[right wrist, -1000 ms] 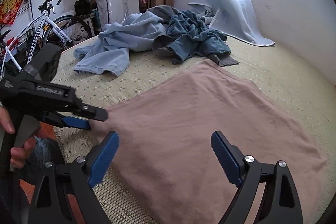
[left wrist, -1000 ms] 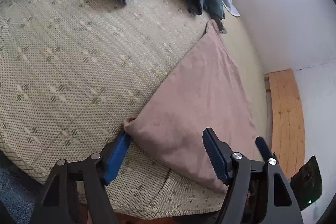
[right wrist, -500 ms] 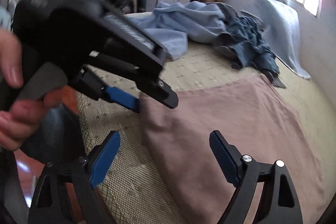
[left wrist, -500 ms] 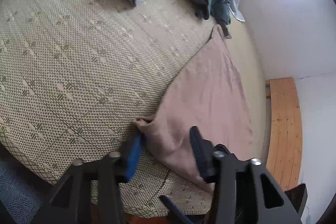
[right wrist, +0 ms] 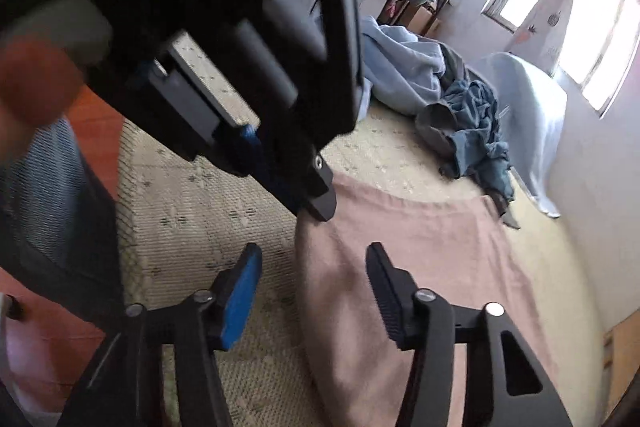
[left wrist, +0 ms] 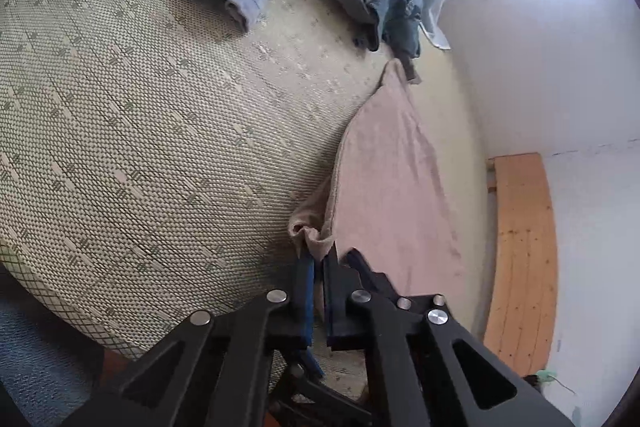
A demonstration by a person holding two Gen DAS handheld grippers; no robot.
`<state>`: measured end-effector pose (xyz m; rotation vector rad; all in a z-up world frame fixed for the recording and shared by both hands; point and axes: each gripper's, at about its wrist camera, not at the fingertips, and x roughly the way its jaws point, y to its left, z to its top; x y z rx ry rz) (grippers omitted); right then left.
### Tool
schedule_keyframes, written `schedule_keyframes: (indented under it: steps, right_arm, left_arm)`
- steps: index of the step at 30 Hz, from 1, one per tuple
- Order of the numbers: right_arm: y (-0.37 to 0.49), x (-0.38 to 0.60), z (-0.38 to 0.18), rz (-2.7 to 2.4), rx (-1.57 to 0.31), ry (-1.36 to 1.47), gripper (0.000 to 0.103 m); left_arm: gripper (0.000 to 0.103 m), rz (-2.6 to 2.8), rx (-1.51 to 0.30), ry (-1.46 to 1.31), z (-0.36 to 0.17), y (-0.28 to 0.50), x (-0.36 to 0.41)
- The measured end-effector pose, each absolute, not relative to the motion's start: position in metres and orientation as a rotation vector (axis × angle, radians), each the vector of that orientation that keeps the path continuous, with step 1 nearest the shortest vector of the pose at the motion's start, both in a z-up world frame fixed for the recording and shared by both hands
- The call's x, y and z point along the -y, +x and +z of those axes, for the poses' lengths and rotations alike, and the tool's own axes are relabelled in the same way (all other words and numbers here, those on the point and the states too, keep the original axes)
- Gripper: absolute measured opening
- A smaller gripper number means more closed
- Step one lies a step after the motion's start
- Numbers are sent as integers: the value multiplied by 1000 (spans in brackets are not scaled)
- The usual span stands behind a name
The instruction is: Fold clothes
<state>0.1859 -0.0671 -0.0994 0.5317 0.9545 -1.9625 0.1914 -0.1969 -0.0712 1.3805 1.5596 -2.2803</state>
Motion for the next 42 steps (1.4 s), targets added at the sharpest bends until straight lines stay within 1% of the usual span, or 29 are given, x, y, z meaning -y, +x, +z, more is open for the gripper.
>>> schedule_keyframes:
  steps: [2, 5, 6, 7, 10, 12, 13, 14, 16, 18, 20, 28, 35, 39, 41, 42]
  right_arm:
    - [184, 71, -103, -1967, -987, 529, 49]
    - [183, 76, -110, -1987, -1052, 516, 32]
    - [182, 77, -112, -2001, -1078, 509, 16]
    - [180, 78, -113, -2014, -1091, 508, 5]
    - [171, 76, -108, -2037, -1052, 529, 3]
    - [166, 75, -102, -2047, -1013, 541, 2]
    - [164, 74, -99, -2051, -996, 545, 2]
    - [162, 74, -97, -2054, -983, 550, 2]
    - [161, 74, -95, -2059, -965, 551, 2]
    - [159, 72, -92, -2059, -942, 557, 2]
    - [158, 72, -89, -2058, -921, 559, 2]
    - [151, 69, -86, -2045, -887, 560, 2]
    - [153, 66, -86, -2020, -885, 565, 2]
    - [156, 64, -89, -2010, -910, 563, 3]
    - [158, 63, -89, -2008, -923, 564, 8]
    - [159, 61, -89, -2008, -926, 563, 16]
  left_arm:
    - [2, -2282, -1583, 1375, -71, 193, 197]
    - [2, -2280, -1612, 1375, -71, 194, 197]
    - [2, -2279, -1620, 1371, -72, 195, 197]
    - [3, -2277, -1630, 1363, -71, 196, 198]
    - [9, -2279, -1660, 1329, -69, 199, 199]
    - [19, -2279, -1683, 1309, -68, 200, 200]
    - [33, -2280, -1703, 1298, -67, 201, 199]
    - [49, -2280, -1725, 1286, -67, 202, 198]
    - [63, -2288, -1755, 1268, -65, 200, 196]
    - [63, -2294, -1769, 1267, -65, 189, 187]
    - [63, -2288, -1779, 1278, -67, 199, 195]
    - [63, -2259, -1832, 1298, -86, 160, 192]
    - [63, -2250, -1867, 1291, -96, 141, 191]
    - [63, -2242, -1857, 1306, -98, 138, 190]
    - [63, -2235, -1849, 1314, -100, 136, 190]
    - [63, -2233, -1845, 1319, -100, 136, 189]
